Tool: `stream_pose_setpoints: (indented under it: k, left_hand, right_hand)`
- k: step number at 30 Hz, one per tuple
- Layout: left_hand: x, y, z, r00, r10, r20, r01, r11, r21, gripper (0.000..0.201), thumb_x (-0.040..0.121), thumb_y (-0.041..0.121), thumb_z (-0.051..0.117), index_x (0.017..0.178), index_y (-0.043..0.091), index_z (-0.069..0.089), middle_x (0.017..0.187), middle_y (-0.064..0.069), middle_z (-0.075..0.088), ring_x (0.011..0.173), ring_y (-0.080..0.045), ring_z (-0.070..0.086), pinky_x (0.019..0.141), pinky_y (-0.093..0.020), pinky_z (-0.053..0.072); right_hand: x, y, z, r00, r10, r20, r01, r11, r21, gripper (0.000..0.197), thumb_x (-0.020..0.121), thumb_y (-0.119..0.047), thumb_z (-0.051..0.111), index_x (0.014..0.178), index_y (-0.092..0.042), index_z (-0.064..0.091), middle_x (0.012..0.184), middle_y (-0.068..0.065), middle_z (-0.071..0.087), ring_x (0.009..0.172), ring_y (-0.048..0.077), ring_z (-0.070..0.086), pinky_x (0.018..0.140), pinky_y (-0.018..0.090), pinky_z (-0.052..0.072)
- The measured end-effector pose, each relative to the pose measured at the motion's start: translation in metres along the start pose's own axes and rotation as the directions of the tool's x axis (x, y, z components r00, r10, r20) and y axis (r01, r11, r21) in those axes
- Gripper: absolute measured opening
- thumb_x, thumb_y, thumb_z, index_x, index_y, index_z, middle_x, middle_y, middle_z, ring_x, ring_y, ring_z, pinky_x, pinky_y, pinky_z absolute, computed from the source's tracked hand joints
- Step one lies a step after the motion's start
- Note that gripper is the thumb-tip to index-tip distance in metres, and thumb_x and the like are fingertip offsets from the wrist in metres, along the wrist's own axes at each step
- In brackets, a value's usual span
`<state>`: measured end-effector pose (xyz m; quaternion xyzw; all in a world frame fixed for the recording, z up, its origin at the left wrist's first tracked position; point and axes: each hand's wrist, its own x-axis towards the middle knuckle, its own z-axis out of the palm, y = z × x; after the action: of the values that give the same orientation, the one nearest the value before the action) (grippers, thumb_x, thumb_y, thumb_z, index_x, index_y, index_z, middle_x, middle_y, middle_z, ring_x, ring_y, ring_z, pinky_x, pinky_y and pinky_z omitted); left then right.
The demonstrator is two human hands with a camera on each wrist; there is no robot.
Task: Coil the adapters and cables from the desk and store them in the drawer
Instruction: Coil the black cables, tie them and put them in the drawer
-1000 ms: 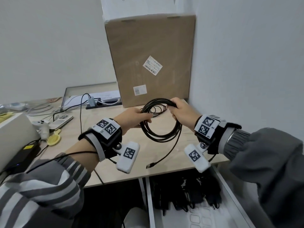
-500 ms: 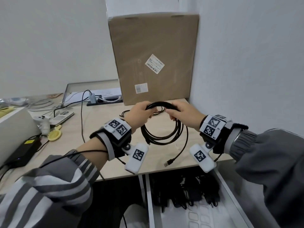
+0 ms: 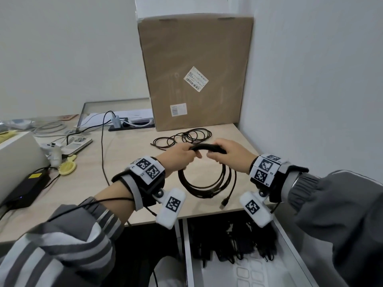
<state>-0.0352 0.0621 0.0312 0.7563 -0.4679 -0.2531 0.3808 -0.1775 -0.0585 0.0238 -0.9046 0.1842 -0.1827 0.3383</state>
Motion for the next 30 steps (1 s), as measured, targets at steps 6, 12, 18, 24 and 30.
stream_pose_setpoints:
  k: [6,12,18,24,30]
  left_hand:
    - [0.000,-0.010,0.006,0.995,-0.013,-0.098,-0.019,0.945,-0.325,0.026,0.090,0.000,0.034,0.079,0.010,0.055,0.061,0.001,0.035,0.053,-0.013,0.031,0.053,-0.024,0.031]
    - [0.000,-0.007,-0.006,0.997,0.019,0.079,-0.019,1.000,0.000,0.011,0.086,0.009,0.059,0.091,0.016,0.066,0.084,-0.007,0.062,0.075,-0.012,0.056,0.072,-0.026,0.041]
    - [-0.001,0.016,0.003,0.974,0.054,0.220,-0.098,0.975,0.198,0.014,0.097,0.021,0.049,0.099,0.013,0.060,0.077,-0.001,0.059,0.061,-0.011,0.048,0.061,-0.025,0.043]
    - [0.005,-0.006,0.000,0.999,0.045,-0.011,-0.046,0.989,-0.142,0.025,0.101,0.019,0.041,0.088,0.009,0.060,0.065,0.000,0.040,0.054,-0.011,0.035,0.053,-0.023,0.034]
    - [0.008,-0.025,-0.001,0.997,0.034,-0.066,-0.065,0.824,-0.562,0.025,0.105,0.020,0.035,0.092,0.007,0.053,0.062,0.004,0.032,0.050,-0.007,0.026,0.051,-0.019,0.029]
  right_hand:
    - [-0.004,0.004,0.000,0.996,0.087,0.001,-0.083,0.953,0.293,0.005,0.097,-0.009,0.049,0.093,-0.012,0.050,0.078,0.001,0.061,0.071,0.009,0.055,0.067,0.020,0.041]
    - [-0.001,-0.002,0.006,0.995,-0.008,0.103,0.008,1.000,0.009,0.007,0.097,-0.011,0.048,0.092,-0.016,0.051,0.066,-0.005,0.046,0.057,0.007,0.041,0.052,0.015,0.034]
    - [0.004,-0.005,0.016,0.995,-0.042,0.091,0.040,0.999,0.025,0.015,0.092,-0.006,0.054,0.089,-0.021,0.050,0.073,-0.006,0.057,0.065,0.004,0.053,0.064,0.017,0.040]
    - [-0.006,0.015,0.005,0.998,0.052,0.037,-0.060,0.954,0.293,0.008,0.094,-0.006,0.055,0.099,-0.012,0.053,0.085,0.007,0.066,0.074,0.016,0.062,0.062,0.023,0.050]
    - [-0.014,0.019,0.007,0.984,0.165,0.065,-0.177,0.882,0.437,0.023,0.102,-0.017,0.039,0.123,-0.015,0.046,0.105,0.002,0.064,0.092,0.014,0.064,0.082,0.028,0.050]
